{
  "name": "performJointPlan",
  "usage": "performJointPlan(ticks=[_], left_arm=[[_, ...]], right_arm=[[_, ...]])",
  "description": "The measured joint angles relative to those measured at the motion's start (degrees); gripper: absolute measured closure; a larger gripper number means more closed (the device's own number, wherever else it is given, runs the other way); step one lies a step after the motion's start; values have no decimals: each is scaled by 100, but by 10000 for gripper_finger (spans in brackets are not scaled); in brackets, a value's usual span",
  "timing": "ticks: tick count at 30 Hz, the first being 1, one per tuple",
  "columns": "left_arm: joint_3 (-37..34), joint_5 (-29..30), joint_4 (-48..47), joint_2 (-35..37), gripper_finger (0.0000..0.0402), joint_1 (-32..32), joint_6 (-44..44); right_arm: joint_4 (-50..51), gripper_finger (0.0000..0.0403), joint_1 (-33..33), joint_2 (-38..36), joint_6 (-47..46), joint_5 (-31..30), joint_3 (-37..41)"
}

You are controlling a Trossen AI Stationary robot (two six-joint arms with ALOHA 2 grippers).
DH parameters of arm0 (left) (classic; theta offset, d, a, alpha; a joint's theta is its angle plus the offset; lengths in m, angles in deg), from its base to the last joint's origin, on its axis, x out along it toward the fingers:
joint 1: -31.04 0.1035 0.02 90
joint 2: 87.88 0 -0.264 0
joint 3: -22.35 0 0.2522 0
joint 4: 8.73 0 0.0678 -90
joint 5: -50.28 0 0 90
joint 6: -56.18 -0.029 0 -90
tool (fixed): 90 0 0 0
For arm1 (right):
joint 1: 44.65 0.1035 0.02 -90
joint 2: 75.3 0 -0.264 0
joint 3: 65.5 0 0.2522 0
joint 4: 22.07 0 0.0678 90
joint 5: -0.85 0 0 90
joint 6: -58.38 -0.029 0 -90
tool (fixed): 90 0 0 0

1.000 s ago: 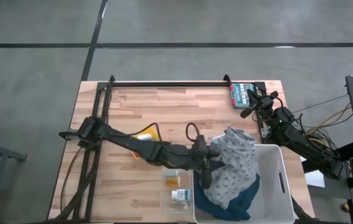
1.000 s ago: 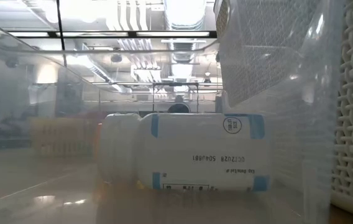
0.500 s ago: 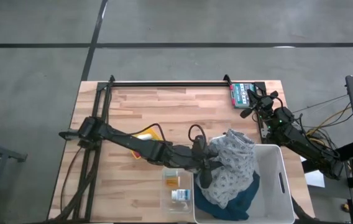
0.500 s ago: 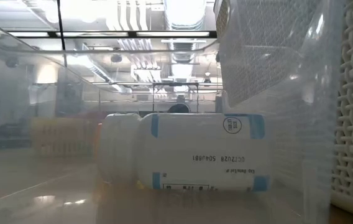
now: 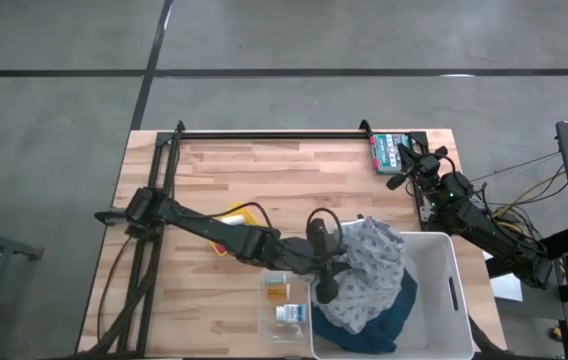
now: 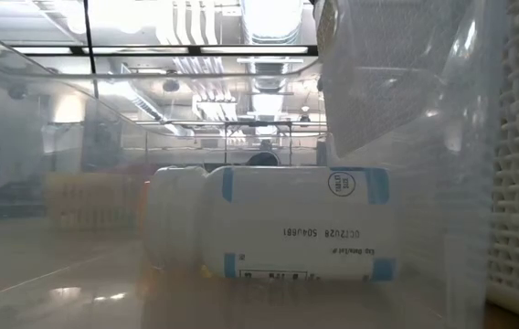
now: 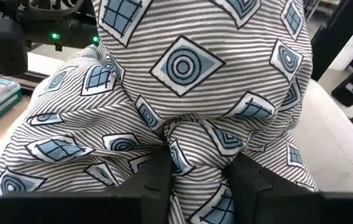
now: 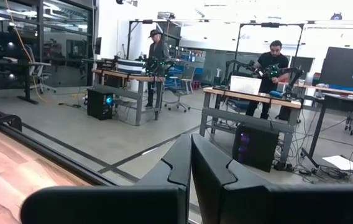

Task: Pick & Place Medicine items
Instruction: Put the light blue patient gown into the white laundry bin

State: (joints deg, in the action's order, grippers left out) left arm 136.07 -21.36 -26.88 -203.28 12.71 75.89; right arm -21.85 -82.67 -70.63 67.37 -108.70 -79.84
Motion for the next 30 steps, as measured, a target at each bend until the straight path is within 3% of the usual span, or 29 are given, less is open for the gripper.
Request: performJointPlan(ticks=[20, 30], left_arm=[[0, -11, -171, 0, 301, 44, -42], [0, -9, -169, 0, 240, 92, -44]], right_arm=[[1, 394, 0, -1, 0, 1, 0], [2, 394, -2, -2, 0, 2, 0]])
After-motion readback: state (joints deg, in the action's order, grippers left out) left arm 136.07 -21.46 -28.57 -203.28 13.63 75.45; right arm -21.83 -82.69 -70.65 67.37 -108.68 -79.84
